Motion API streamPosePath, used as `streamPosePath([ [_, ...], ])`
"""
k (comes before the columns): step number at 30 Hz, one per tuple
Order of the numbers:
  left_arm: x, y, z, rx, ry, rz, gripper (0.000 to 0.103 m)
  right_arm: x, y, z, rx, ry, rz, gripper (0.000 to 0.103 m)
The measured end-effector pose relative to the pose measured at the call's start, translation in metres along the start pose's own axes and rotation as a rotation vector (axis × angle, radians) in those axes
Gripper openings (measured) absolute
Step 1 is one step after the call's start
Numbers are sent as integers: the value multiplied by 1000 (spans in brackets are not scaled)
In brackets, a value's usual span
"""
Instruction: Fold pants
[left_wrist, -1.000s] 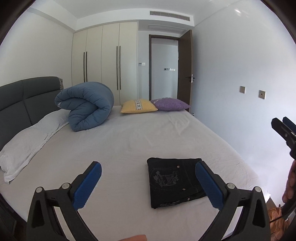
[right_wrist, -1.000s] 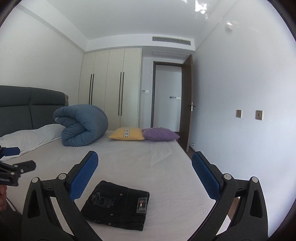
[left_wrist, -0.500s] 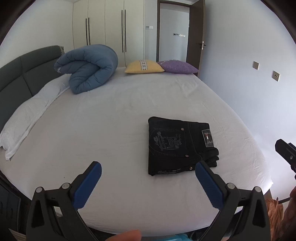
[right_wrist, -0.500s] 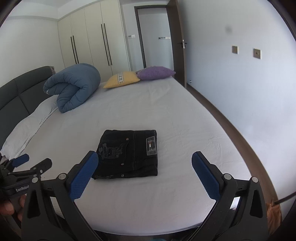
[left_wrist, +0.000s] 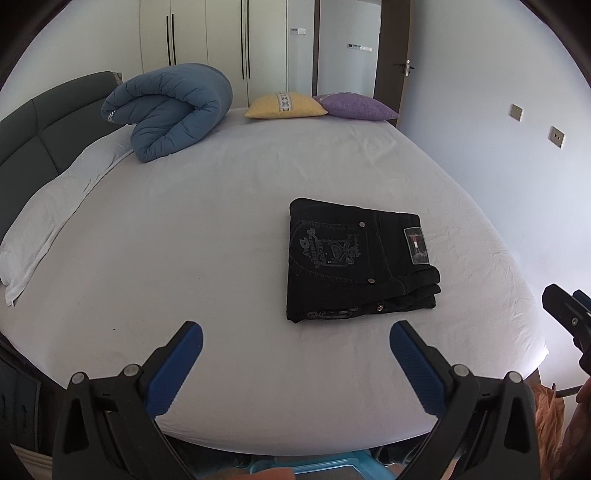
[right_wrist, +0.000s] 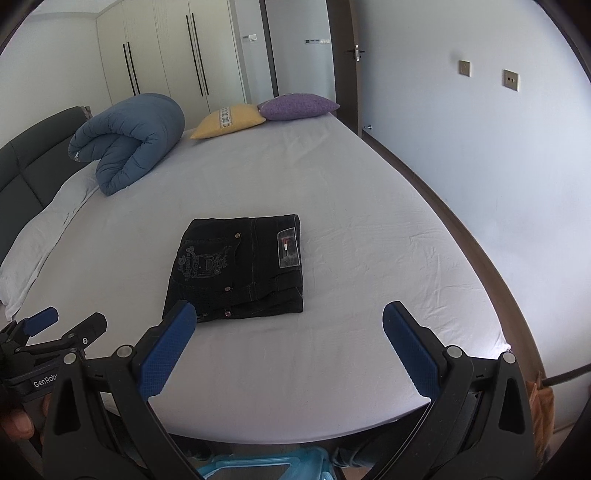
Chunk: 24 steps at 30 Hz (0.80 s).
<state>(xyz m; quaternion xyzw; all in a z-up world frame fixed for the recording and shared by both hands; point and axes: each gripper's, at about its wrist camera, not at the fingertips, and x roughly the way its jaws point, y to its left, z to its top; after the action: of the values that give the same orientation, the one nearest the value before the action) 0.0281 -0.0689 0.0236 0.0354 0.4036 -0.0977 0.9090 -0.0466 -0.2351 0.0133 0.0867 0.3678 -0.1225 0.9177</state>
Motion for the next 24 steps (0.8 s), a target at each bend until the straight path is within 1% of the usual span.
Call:
streamPosePath([
  [4, 2, -1, -1, 5, 6, 0, 103, 5, 2, -2, -8, 13, 3, 103],
  [9, 3, -1, -2, 2, 10, -2, 103, -2, 7, 0, -22, 17, 5, 103],
  [24, 4, -1, -2, -4, 14, 0, 103, 0, 12, -1, -25, 24, 3, 103],
])
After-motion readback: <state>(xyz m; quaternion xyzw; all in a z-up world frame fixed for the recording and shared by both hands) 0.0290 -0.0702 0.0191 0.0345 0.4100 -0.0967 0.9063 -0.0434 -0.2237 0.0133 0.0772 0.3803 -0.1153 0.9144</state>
